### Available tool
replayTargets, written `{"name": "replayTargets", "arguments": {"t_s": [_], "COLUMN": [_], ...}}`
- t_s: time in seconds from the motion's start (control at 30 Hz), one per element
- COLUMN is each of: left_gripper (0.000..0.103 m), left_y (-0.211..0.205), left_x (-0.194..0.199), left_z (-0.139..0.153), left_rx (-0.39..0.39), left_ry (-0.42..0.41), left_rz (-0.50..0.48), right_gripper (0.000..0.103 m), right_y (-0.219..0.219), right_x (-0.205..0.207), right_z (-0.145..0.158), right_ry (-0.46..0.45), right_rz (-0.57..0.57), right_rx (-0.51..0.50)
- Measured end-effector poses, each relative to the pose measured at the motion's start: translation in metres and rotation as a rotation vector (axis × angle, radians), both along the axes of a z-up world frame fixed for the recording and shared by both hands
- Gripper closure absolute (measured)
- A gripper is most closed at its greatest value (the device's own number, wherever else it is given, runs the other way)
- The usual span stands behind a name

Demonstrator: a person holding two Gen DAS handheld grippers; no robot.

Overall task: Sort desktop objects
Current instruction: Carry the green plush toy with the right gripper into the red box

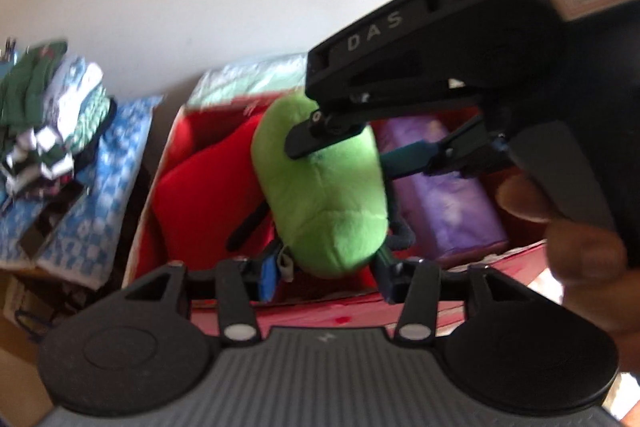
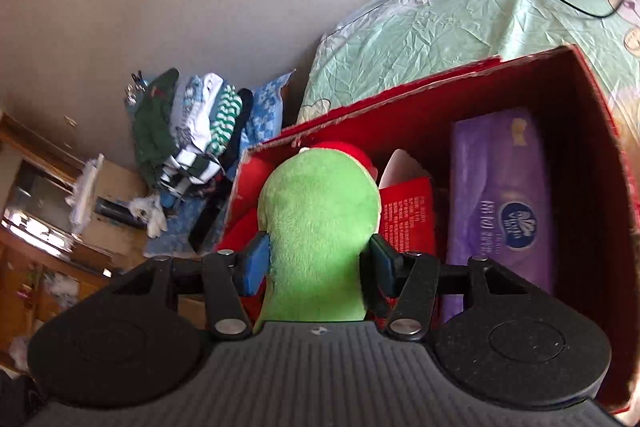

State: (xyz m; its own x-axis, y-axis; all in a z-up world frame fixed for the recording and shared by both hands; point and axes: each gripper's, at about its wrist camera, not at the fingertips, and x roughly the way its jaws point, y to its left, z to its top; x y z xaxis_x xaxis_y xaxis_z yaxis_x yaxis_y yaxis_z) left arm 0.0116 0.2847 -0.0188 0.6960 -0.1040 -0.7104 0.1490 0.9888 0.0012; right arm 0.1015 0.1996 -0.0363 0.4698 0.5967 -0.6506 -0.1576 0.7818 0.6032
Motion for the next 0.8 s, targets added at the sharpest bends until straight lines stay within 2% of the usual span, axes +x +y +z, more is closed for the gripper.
{"name": "replayTargets", "arguments": {"t_s": [0.1, 0.2, 0.33, 0.47, 0.53, 0.57, 0.63, 0.7, 0.8], "left_gripper": [0.043, 0.043, 0.035, 0.035, 0.035, 0.035, 0.035, 0.035, 0.043], "left_y": [0.014, 0.012, 0.008, 0.007, 0.008, 0.008, 0.012, 0.012, 0.010], "left_x": [0.004, 0.000, -0.009, -0.014, -0.017, -0.020, -0.021, -0.023, -0.024], "left_z": [-0.003, -0.002, 0.002, 0.011, 0.016, 0.020, 0.024, 0.027, 0.031], "left_rx": [-0.046, -0.025, 0.014, 0.030, 0.050, 0.058, 0.062, 0.053, 0.028], "left_ry": [0.023, -0.001, -0.042, -0.072, -0.095, -0.107, -0.125, -0.132, -0.131], "left_rz": [0.035, 0.010, -0.017, -0.025, -0.022, -0.018, -0.006, -0.004, -0.012], "right_gripper": [0.046, 0.045, 0.035, 0.025, 0.025, 0.026, 0.034, 0.052, 0.053], "right_y": [0.011, 0.007, 0.005, -0.002, -0.007, -0.009, -0.012, -0.013, -0.008], "right_x": [0.003, 0.004, 0.002, -0.001, -0.001, -0.001, 0.001, 0.004, 0.006], "right_z": [-0.013, -0.015, -0.005, 0.005, 0.009, 0.010, 0.011, 0.009, 0.007], "right_ry": [0.038, 0.042, 0.000, -0.050, -0.064, -0.072, -0.074, -0.059, -0.062], "right_rz": [0.015, 0.015, 0.026, 0.001, -0.020, -0.031, -0.037, -0.023, -0.002], "right_rx": [-0.010, -0.008, -0.037, -0.068, -0.070, -0.071, -0.065, -0.046, -0.051]}}
